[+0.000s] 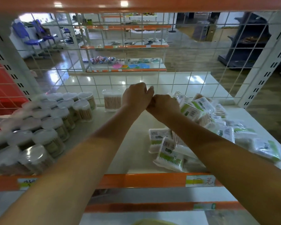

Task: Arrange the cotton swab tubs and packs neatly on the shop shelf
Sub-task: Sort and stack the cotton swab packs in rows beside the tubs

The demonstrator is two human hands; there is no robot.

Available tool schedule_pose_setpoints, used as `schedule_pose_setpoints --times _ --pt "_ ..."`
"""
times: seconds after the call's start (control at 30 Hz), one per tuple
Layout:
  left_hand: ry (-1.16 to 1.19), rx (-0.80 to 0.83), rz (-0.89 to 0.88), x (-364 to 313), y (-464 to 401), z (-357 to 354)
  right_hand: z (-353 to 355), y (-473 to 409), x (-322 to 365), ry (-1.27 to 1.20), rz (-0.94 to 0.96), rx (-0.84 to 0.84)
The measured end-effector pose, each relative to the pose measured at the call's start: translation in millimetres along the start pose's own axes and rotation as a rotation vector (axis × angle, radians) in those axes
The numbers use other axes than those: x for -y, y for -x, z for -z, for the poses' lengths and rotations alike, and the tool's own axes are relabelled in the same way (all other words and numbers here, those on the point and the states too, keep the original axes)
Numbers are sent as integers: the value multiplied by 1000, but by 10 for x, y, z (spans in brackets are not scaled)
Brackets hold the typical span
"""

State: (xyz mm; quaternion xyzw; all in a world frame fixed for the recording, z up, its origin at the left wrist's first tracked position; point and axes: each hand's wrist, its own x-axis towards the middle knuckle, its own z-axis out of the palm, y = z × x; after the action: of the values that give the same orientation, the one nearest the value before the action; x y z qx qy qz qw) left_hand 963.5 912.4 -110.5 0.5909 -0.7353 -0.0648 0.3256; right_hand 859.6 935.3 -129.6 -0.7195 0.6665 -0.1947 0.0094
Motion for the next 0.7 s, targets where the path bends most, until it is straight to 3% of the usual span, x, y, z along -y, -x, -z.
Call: schedule_pose_setpoints --times 0.13,0.23,0.5,0.7 --pt "165 39 -42 258 -62 148 -5 -94 -45 -352 -20 16" --pt "154 60 -116 541 -106 239 -47 -153 -58 -487 22 2" --pt "-187 263 -368 868 -241 443 -353 -245 100 -517 104 106" --pt "-310 343 -376 1062 -344 524 -562 -316 257 -480 112 100"
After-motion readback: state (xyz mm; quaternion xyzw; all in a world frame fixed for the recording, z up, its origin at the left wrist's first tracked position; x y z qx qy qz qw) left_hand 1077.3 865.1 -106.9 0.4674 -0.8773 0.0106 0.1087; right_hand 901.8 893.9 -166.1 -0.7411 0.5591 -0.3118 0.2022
